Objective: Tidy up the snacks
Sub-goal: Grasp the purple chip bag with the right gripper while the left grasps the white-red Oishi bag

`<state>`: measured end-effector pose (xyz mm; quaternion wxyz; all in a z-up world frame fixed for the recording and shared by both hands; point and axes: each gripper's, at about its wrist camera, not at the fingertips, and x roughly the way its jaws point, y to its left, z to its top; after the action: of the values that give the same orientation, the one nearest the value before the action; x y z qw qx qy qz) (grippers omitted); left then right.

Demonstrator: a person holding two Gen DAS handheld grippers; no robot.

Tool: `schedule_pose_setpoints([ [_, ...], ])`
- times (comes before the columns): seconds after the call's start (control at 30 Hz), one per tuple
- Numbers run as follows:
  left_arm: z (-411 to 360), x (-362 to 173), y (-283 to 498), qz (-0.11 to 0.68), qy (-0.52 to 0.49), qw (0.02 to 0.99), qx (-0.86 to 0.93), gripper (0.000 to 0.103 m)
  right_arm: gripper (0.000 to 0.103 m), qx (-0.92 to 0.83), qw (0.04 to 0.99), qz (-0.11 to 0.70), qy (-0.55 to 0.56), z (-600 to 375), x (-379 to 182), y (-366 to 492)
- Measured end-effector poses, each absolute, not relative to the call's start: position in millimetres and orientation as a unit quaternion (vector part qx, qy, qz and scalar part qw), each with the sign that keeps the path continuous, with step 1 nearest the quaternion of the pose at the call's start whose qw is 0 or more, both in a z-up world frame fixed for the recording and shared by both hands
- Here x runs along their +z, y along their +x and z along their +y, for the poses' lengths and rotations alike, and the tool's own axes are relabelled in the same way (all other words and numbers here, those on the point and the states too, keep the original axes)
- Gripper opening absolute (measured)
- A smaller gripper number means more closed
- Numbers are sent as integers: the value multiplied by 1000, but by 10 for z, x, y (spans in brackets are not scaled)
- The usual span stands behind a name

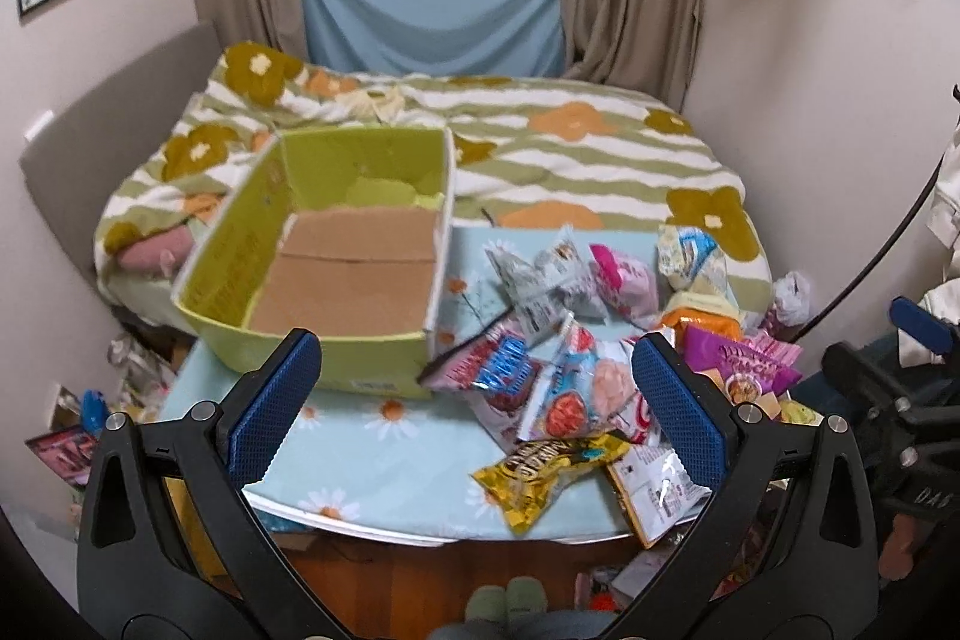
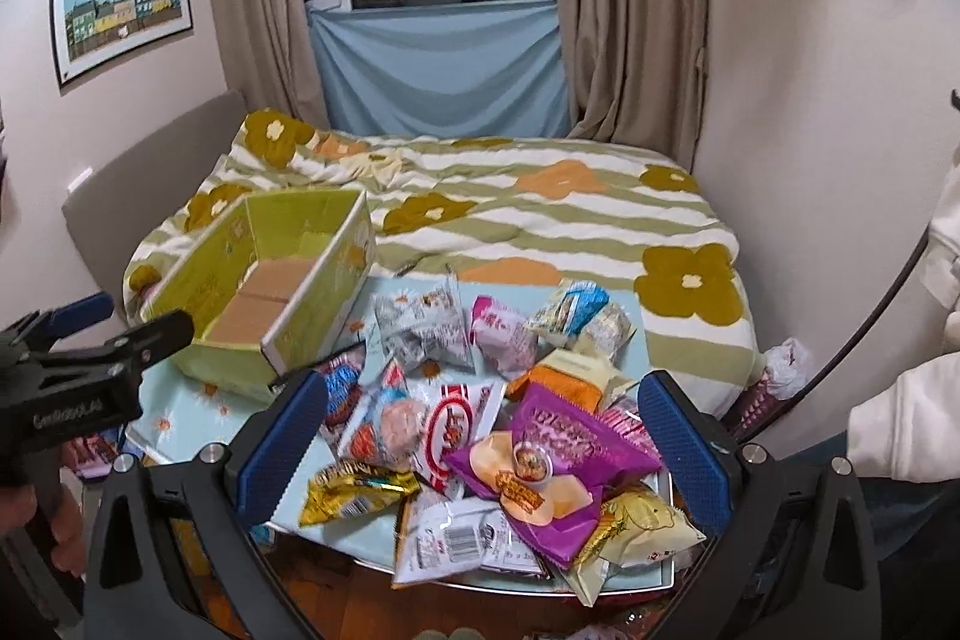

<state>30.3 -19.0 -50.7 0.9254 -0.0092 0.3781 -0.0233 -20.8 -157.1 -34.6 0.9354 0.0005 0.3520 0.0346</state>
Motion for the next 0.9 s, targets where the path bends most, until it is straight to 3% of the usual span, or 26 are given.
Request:
schedule_pose_setpoints([
  [0.47, -812, -1412, 1279, 464, 77, 858, -207, 103, 103, -14, 890, 451, 73, -1974, -1263, 195],
  [0.9, -1289, -2135, 1752, 516, 182, 749, -374, 103, 103, -110, 843, 498, 173, -2148, -1627, 491],
])
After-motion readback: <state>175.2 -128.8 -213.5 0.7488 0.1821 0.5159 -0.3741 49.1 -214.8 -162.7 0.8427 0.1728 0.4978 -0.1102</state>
